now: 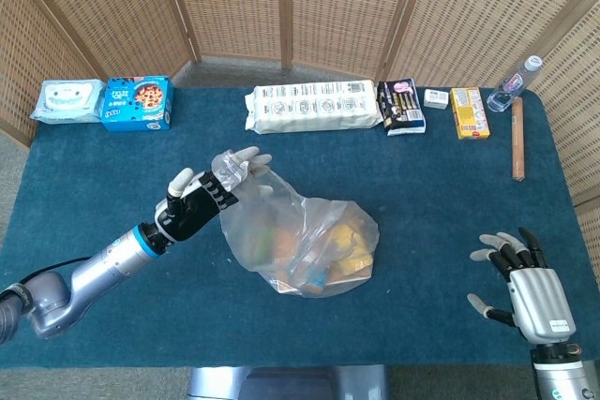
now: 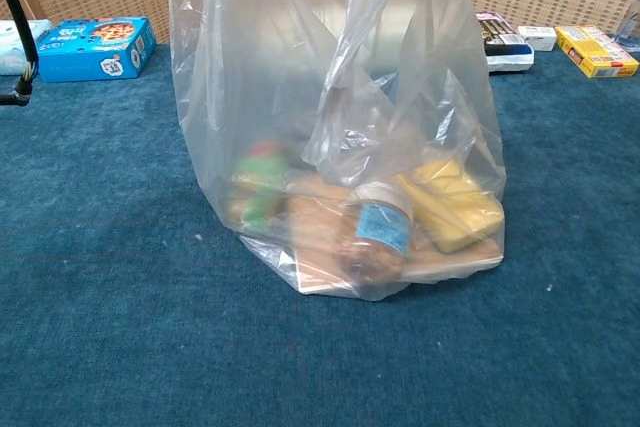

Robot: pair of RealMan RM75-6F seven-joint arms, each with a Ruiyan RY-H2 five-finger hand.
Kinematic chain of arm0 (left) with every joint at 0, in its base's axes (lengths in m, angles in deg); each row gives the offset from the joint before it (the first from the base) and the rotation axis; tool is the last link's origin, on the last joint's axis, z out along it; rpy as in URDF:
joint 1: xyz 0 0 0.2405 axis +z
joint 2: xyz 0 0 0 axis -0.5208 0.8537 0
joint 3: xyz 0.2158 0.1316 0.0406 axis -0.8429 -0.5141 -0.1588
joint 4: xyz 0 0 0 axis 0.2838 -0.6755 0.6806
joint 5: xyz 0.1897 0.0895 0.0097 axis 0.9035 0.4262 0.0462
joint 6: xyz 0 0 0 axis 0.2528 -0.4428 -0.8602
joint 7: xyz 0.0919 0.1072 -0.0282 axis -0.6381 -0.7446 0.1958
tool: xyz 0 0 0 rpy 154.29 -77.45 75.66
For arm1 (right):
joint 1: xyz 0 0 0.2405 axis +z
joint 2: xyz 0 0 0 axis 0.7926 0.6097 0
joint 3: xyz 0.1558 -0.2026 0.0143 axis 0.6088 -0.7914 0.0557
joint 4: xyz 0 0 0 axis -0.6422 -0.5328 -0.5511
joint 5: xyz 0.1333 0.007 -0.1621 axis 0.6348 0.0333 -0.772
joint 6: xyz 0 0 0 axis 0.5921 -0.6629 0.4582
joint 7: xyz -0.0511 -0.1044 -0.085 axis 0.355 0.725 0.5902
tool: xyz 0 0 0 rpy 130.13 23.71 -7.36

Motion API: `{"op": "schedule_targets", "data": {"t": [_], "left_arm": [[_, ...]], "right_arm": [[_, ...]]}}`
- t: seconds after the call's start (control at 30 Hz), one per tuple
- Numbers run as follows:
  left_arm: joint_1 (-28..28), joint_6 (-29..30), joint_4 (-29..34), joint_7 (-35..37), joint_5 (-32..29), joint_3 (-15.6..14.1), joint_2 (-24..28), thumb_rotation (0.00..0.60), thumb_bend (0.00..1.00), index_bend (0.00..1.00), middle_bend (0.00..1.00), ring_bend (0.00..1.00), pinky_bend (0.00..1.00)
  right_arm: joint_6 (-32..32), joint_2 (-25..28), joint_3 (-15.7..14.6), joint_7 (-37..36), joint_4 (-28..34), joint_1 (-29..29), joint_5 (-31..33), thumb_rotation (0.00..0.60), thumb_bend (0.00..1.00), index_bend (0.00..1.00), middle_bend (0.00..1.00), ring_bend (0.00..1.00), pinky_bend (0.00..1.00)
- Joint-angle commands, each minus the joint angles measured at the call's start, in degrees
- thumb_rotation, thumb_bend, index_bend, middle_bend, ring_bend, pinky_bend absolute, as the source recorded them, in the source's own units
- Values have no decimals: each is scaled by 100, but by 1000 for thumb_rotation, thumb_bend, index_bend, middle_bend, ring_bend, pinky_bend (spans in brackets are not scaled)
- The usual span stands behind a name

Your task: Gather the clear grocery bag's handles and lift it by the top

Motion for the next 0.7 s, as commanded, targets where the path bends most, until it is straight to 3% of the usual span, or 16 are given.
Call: {"op": "schedule_targets", "data": {"t": [0.03,0.17,0.7], "left_arm": [[20,6,31,-150,-75,30,10,0,201,0,0,0,65],[30,-78,125,-356,-195,60,40,0,200,0,0,0,0],[-8,-441,590,-922,-377,197,283,0,193,0,0,0,0]], "right_arm": [[-5,-1,-2,-9,-10,7,-7,600,196,372,249,173,0],[-13,-5,-3,-11,-15,14,-7,600,197,373,252,173,0],[-328,127,73,-40,15,276,-31,600,204,381,260,173,0]]}}
